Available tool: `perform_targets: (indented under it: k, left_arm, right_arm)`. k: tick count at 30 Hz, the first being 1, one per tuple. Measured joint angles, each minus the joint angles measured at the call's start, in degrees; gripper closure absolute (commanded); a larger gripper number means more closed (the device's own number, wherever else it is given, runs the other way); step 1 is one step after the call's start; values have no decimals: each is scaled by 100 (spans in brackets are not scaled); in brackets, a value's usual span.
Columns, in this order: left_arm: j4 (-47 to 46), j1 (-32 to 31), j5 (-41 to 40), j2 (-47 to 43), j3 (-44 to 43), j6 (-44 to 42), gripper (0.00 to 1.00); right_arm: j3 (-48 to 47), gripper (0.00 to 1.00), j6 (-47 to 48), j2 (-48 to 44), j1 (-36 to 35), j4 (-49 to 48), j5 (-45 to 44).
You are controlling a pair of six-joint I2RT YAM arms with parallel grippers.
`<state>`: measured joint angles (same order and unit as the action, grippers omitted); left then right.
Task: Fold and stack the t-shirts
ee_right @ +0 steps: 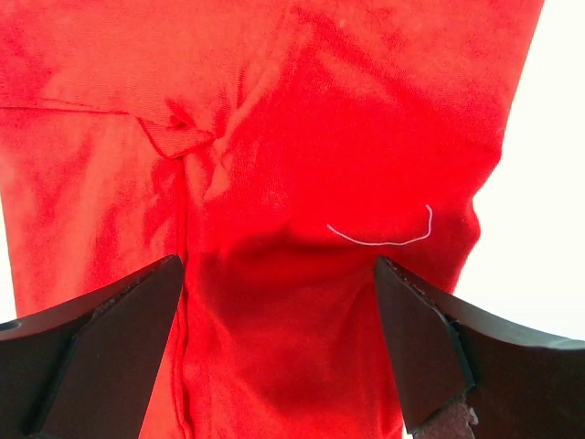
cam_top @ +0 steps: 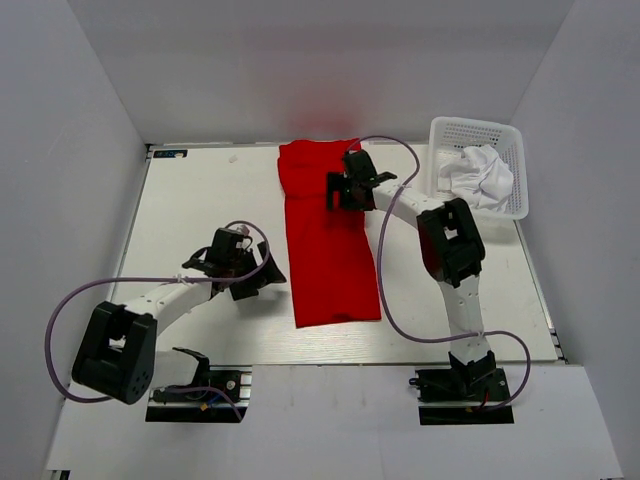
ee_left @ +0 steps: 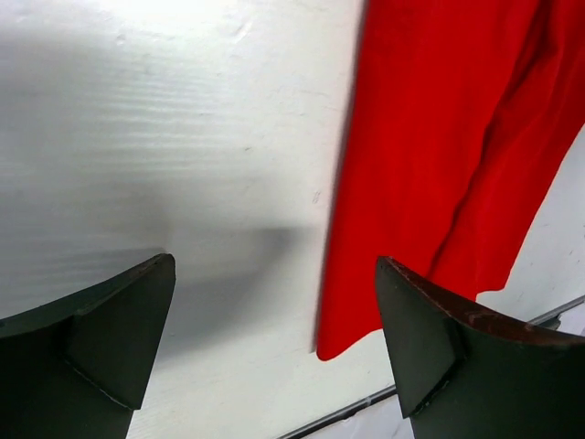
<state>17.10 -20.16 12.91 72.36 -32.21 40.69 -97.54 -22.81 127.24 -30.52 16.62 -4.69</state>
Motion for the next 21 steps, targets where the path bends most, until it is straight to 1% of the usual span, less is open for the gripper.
perform_targets:
  k: [3, 5, 6, 7, 9, 11, 14, 17, 18, 21]
  left_arm:
    - [-39, -26, 151, 142, -107, -125, 0]
    - [-72, -74, 348, 157, -74, -179, 0]
    - [-87, -120, 457, 157, -48, -205, 0]
    - [-81, -188, 522, 157, -22, -236, 0]
    - [24, -363, 623, 144, 22, -278, 0]
    - [94, -557, 669, 31, 90, -302, 0]
    - [271, -896, 693, -205, 234, -319, 0]
    - [372, -1207, 608, -247, 258, -306, 8]
    - [367, -1300, 577, -238, 258, -297, 13]
    - [267, -1537, 505, -160, 278, -236, 24]
  right_arm:
    - [155, 10, 116, -173, 33, -125, 203]
    - [640, 10, 116, -621, -11, -205, 356]
    - [1021, 10, 94, -929, -33, -455, 396]
    - [1613, 10, 55, -1408, -39, -754, 437]
    - [2721, 10, -63, -2461, -87, -922, 448]
    - [3571, 10, -225, -3401, -103, -1182, 350]
    - [4400, 10, -479, -4413, -92, -1429, 332]
    - [5160, 10, -713, -5084, -83, -1517, 426]
    - [5436, 10, -778, -5239, -83, -1486, 487]
    - [6142, 10, -903, -5648, -83, -1198, 634]
